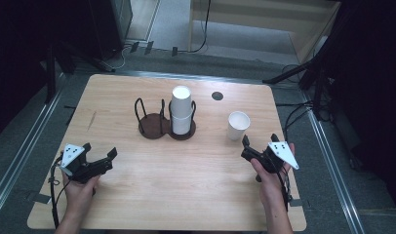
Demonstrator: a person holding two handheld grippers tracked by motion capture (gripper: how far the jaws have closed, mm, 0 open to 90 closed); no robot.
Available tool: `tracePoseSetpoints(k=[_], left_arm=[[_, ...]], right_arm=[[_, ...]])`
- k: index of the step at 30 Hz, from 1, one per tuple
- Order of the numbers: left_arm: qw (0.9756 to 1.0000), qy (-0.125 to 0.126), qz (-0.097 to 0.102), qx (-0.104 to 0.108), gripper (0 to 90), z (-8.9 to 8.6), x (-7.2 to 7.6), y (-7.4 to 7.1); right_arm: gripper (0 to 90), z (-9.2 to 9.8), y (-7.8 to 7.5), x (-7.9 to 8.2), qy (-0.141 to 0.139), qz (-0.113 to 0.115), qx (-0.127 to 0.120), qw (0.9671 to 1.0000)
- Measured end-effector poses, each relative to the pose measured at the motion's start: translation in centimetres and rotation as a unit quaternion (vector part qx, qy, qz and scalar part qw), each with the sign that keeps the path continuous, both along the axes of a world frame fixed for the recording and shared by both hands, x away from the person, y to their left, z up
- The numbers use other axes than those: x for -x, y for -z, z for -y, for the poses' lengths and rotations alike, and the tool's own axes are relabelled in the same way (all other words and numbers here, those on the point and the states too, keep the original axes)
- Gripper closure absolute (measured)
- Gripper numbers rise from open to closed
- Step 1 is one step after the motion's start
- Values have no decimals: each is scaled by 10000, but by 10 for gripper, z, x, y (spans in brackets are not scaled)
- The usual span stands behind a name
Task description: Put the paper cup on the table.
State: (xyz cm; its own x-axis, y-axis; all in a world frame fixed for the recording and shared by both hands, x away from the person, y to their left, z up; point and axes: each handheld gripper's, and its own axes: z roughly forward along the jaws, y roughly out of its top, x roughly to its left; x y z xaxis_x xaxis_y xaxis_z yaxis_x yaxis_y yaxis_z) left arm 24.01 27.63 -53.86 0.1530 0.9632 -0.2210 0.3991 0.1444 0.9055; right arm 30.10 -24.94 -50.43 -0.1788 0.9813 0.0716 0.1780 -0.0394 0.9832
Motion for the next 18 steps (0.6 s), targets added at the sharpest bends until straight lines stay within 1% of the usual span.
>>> tracePoseSetpoints(k=[4,11,12,16,18], left_arm=[[10000,-1,-2,1,6,0,0,0],[10000,-1,-5,2,6,0,0,0],[10000,-2,-4,3,6,0,0,0],[10000,-21,4,-6,6,0,0,0],[10000,-21,7,-20,6,0,1,0]], right_arm=[[0,11,5,7,34,-21,21,10000],[0,30,11,18,171,-90,-12,9998],[0,33,12,20,192,-86,43,9998],[0,42,16,24,313,-130,114,9994],[0,47,17,27,357,-144,95,9992]])
